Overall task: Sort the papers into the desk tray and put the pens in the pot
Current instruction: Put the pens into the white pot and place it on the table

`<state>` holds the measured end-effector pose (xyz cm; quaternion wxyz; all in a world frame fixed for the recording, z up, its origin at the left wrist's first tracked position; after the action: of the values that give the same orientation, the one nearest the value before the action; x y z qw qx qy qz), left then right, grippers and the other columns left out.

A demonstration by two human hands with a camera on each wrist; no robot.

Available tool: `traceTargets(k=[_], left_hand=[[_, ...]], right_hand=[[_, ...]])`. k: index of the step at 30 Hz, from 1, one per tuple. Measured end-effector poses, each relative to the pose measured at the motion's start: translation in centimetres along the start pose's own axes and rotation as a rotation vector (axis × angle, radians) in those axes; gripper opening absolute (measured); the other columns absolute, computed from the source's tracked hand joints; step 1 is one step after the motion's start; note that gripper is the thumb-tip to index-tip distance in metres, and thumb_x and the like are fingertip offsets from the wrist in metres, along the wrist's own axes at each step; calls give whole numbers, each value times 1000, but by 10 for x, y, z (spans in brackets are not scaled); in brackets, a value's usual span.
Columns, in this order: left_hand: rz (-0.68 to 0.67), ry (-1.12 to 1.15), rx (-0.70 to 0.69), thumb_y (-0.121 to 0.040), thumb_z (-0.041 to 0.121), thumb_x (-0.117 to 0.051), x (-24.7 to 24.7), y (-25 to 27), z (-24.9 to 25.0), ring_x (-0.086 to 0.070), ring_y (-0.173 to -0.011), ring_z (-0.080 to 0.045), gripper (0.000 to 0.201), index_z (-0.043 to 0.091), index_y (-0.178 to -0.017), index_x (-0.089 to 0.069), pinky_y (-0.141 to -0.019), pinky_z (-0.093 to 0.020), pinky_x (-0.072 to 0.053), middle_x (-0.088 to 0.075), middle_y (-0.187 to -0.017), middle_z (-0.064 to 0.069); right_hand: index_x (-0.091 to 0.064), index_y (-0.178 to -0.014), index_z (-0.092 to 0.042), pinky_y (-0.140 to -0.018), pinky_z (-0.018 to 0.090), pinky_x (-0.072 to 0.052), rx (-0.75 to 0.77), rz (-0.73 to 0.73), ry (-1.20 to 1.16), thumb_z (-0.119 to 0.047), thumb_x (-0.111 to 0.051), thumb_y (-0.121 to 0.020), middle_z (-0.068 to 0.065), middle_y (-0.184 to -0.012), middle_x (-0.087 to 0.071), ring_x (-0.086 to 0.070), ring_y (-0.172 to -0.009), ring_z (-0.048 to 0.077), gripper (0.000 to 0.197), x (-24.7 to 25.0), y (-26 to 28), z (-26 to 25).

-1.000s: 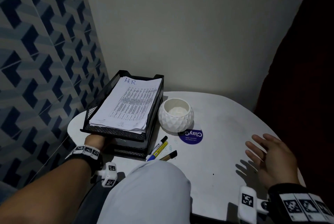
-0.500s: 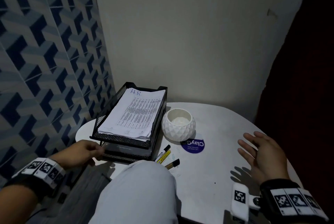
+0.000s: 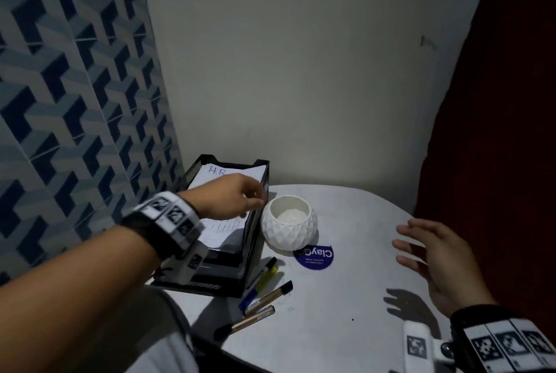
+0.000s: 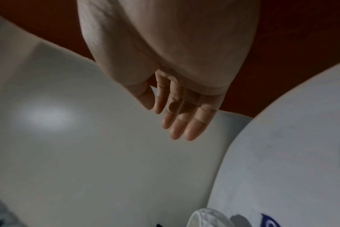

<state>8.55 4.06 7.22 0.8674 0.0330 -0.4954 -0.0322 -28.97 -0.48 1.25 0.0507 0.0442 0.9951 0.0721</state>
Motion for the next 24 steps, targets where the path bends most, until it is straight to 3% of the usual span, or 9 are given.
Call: traceTargets(k=[5,9,11,14,19,21,24], left_hand=[[-63,-219,71,-96,36,-62,-83,-74,-13,-61,-124,-20,44,24,-138,-61,-106,-31,-46,-64,-139,1],[-85,-344,141,-95,24,-56,-133,-109,-24,-55,-134,-28,62,24,-154,-40,-109,-36,-46,-54,-150,-7],[-117,-383,163,-94,19,-57,-152,-120,-26,-55,-133,-31,66,18,-156,-36,-110,-38,-46,-54,-149,-11],[-147,-476,168,-93,15,-56,-170,-125,-34,-62,-119,-39,49,8,-141,-51,-101,-46,-52,-57,-136,-18],[-93,-486,87,-91,24,-57,-168,-116,-36,-66,-99,-38,25,15,-114,-60,-84,-44,-58,-56,-113,-10],[-40,-445,11,-91,30,-56,-162,-101,-19,-67,-92,-36,26,19,-114,-61,-79,-42,-58,-56,-108,-7],[7,-394,-138,-88,38,-63,-149,-76,9,-67,-96,-31,34,29,-120,-61,-81,-41,-56,-58,-113,-2]], right_hand=[[-68,-110,-12,-87,47,-57,-167,-22,12,-13,-58,-103,13,-116,-74,-72,-101,32,12,13,-17,34],[-70,-111,-13,-89,49,-58,-147,-91,147,-15,-59,-103,7,-114,-75,-73,-104,30,14,7,-22,36],[-71,-111,-12,-84,46,-59,-149,-117,191,-16,-60,-102,7,-115,-74,-73,-105,30,14,3,-24,38],[-72,-106,-12,-82,46,-60,-134,-131,245,-15,-61,-102,7,-116,-72,-72,-106,31,12,-4,-28,41],[-71,-103,-24,-90,59,-60,-53,-181,420,-19,-67,-97,-1,-112,-70,-71,-102,30,9,-15,-28,49],[-66,-111,-37,-96,53,-59,7,-238,560,-26,-73,-92,-9,-124,-65,-69,-107,27,23,-20,-26,53],[-51,-136,-48,-109,36,-49,165,-356,825,-26,-80,-87,-6,-157,-38,-48,-138,18,61,-29,-14,51]])
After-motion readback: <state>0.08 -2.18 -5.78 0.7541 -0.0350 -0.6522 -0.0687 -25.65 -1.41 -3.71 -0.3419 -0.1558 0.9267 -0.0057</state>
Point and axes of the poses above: each hand's wrist, its own y-axis away from the middle knuckle, its own x-axis out of the back of the hand, z = x × y, the point moved 4 cm from there along -y, towards the middle knuckle
